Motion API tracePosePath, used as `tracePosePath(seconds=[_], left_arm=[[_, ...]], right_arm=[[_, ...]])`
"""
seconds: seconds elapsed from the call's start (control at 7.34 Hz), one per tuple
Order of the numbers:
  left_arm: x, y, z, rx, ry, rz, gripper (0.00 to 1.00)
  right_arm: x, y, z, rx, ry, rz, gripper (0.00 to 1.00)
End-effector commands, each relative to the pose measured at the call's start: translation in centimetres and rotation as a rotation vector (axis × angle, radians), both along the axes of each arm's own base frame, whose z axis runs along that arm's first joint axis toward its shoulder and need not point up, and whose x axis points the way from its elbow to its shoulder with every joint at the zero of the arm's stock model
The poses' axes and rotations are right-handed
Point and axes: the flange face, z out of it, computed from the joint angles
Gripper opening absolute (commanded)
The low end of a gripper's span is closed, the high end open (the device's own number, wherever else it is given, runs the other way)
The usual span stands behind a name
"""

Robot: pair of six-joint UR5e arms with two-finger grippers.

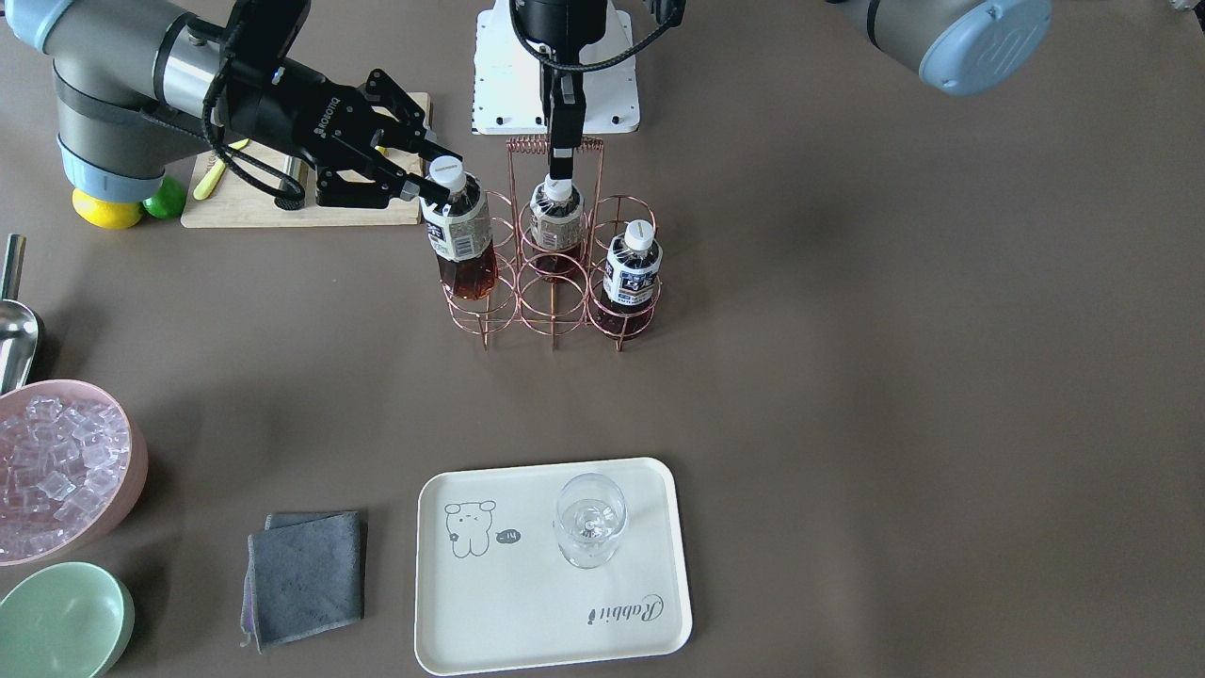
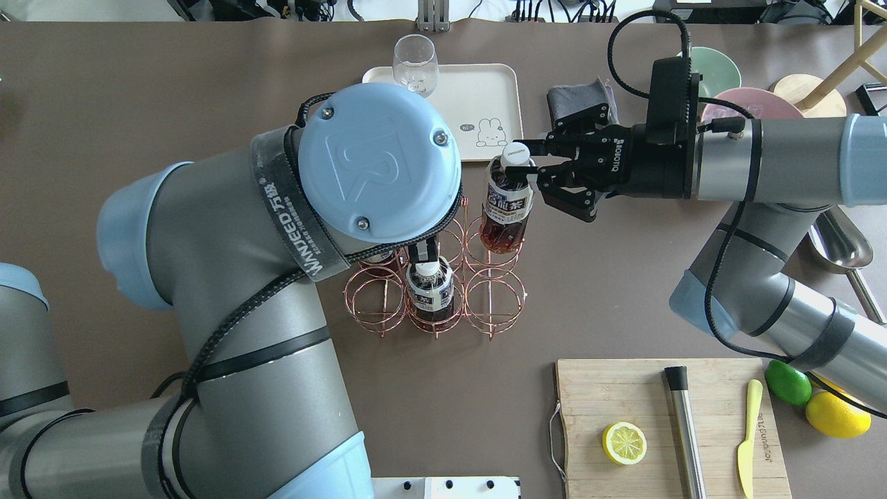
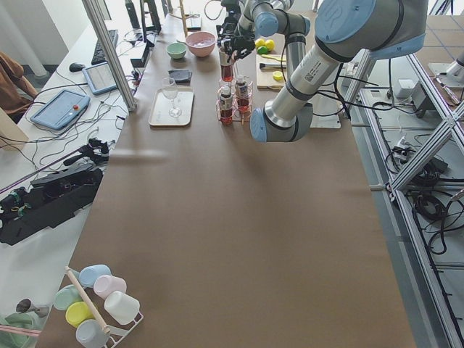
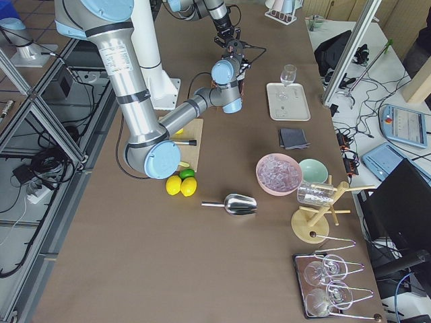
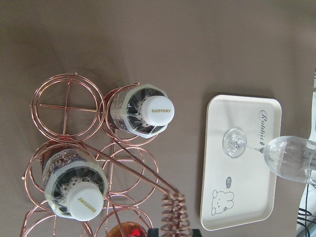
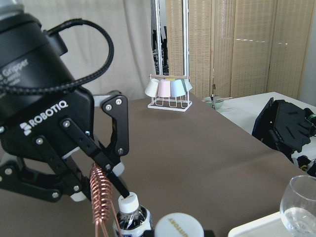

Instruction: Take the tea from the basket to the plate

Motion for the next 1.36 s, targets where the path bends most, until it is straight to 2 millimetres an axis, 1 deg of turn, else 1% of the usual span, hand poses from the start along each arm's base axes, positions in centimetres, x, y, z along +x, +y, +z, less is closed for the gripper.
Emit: tracePosePath(seconds=[0.0,0.14,0.27,0.41,0.54,0.82,0.95,1.09,1.23], left_arm=[[-0.1,0.0,-0.1,0.002,0.001,-0.002,0.0],[0.0,0.0,0.0,0.009,-0.005,0.007,0.0],[-0.1,-0.1,0.0,0.012,-0.009,0.009,0.0],[-0.2,-0.3,0.0,0.013,-0.008,0.005,0.0],[-0.3,-0.4,0.0,0.013,-0.01,0.004,0.0],[-0.8,-1.0,0.0,0.028,-0.019,0.006,0.0],[-1.8,-1.8,-0.1,0.035,-0.018,-0.006,0.0],[-2.9,-2.2,-0.2,0.055,-0.023,-0.002,0.0],[-4.3,-3.3,0.5,0.039,-0.024,0.018,0.0]], right_arm=[[5.3,-2.6,-2.1,-0.051,-0.025,-0.004,0.0],[6.7,-4.0,-2.2,-0.055,-0.014,0.034,0.0],[7.3,-5.3,-1.7,-0.053,0.002,0.074,0.0],[7.4,-8.0,-0.6,-0.078,0.025,0.124,0.0],[6.2,-10.7,-0.6,-0.104,0.025,0.175,0.0],[2.7,-16.2,-1.3,-0.129,0.043,0.263,0.0],[-0.8,-17.5,-0.8,-0.141,0.009,0.316,0.0],[-4.4,-17.6,1.5,-0.152,-0.027,0.36,0.0],[-7.1,-17.7,2.7,-0.142,-0.02,0.389,0.0]])
